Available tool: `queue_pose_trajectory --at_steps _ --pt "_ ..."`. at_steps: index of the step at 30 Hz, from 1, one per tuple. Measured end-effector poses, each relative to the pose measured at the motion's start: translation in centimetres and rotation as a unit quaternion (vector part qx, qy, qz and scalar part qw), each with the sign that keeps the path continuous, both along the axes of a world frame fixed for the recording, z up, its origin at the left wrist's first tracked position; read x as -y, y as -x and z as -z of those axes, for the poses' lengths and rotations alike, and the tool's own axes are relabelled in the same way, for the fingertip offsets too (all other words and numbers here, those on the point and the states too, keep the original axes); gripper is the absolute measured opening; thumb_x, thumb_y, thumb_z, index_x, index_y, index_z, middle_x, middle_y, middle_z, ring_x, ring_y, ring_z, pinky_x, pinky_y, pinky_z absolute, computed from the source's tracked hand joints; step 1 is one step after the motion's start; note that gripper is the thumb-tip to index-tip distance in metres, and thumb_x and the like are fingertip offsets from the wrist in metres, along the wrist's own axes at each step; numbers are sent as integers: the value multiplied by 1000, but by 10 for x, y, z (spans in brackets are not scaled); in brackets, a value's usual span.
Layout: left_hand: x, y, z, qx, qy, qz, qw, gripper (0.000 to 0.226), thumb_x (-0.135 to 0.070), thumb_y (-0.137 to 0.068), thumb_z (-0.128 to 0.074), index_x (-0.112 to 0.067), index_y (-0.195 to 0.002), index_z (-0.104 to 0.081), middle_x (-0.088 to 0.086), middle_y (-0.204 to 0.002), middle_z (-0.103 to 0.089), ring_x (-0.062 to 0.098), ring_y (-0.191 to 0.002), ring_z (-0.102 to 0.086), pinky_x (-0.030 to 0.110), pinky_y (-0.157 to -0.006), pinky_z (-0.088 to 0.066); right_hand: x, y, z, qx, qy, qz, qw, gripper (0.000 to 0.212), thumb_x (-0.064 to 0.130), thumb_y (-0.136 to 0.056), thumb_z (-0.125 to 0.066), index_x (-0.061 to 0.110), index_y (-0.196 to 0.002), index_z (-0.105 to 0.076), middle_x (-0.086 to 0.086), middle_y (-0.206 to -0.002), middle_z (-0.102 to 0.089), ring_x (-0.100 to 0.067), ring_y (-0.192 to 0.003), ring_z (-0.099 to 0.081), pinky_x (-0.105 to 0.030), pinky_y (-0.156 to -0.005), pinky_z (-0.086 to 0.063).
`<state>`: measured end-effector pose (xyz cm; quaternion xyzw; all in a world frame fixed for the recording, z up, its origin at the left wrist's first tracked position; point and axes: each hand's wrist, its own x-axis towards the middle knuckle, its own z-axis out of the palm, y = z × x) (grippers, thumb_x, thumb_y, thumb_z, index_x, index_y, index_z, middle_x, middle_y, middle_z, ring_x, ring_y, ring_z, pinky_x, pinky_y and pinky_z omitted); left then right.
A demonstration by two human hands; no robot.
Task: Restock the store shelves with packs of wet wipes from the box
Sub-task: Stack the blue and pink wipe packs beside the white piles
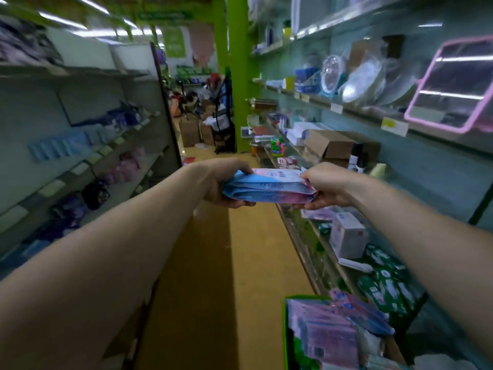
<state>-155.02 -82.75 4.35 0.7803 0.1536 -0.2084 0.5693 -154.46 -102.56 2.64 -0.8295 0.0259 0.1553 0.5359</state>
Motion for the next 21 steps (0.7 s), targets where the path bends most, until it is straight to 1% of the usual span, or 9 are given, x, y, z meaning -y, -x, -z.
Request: queue_pose_trajectory --at_steps 2,3,5,7,10,12,16,18,21 --pt "-37 12 -15 20 3 -28 999 34 -32 -92 -57 -6 -113 -51 15 -92 -70 23 -70 -70 27 -52 -55 -36 1 -16 13 6 -27 1000 24 9 -98 -33 3 -113 -51 -18 -85 -68 -16 -54 -68 -18 -39 -48" --pt "-52 18 -22 29 2 -38 999 33 -31 -93 -57 -6 -114 -51 15 -95 -69 23 -69 -70 27 -53 -55 -52 3 -23 20 6 -38 999 23 9 -98 -33 2 -108 -52 -17 -83 -67 -15 -52 -68 -18 -37 -47" --pt "-90 34 -40 51 -4 -63 997 27 -28 -93 -55 -7 -110 -51 14 -91 -65 21 -55 -69 24 -51 -52 -92 9 -41 41 6 -64 997 20 6 -98 -32 3 -92 -50 -16 -75 -65 -15 -48 -66 -18 -37 -48" --pt "-132 49 -57 67 -15 -97 993 25 -27 -93 -56 -8 -109 -50 14 -88 -62 20 -45 -66 23 -46 -51 -135 17 -58 65 11 -90 994 22 6 -98 -31 5 -84 -48 -16 -74 -64 -17 -51 -67 -19 -38 -49" --pt "-197 69 -82 84 -26 -135 987 43 -29 -89 -59 -9 -125 -48 16 -106 -64 24 -60 -69 24 -43 -50 -195 31 -85 91 5 -129 987 20 10 -101 -33 5 -89 -48 -15 -74 -64 -17 -53 -67 -19 -39 -49" --pt "-236 86 -99 104 -43 -160 981 47 -31 -88 -60 -11 -128 -48 17 -117 -62 24 -73 -68 24 -44 -50 -234 41 -102 109 5 -151 982 16 10 -101 -34 5 -95 -47 -16 -73 -64 -17 -56 -67 -19 -40 -51" --pt "-298 130 -133 145 -51 -194 969 40 -29 -93 -54 -10 -128 -48 15 -95 -64 21 -53 -69 21 -41 -49 -306 63 -133 139 -6 -191 972 13 12 -101 -36 4 -99 -46 -17 -78 -63 -18 -58 -67 -20 -40 -51" --pt "-326 152 -146 157 -68 -214 962 40 -30 -94 -54 -11 -129 -47 14 -94 -64 21 -54 -70 21 -42 -50 -339 76 -145 149 -8 -213 965 14 9 -101 -34 2 -106 -45 -19 -79 -62 -21 -61 -65 -21 -38 -51" --pt "-368 182 -160 167 -80 -252 950 41 -30 -93 -55 -13 -129 -47 14 -99 -65 22 -59 -71 22 -43 -51 -385 95 -161 171 -13 -244 955 16 4 -100 -32 -1 -107 -45 -19 -72 -61 -20 -51 -64 -23 -38 -50"
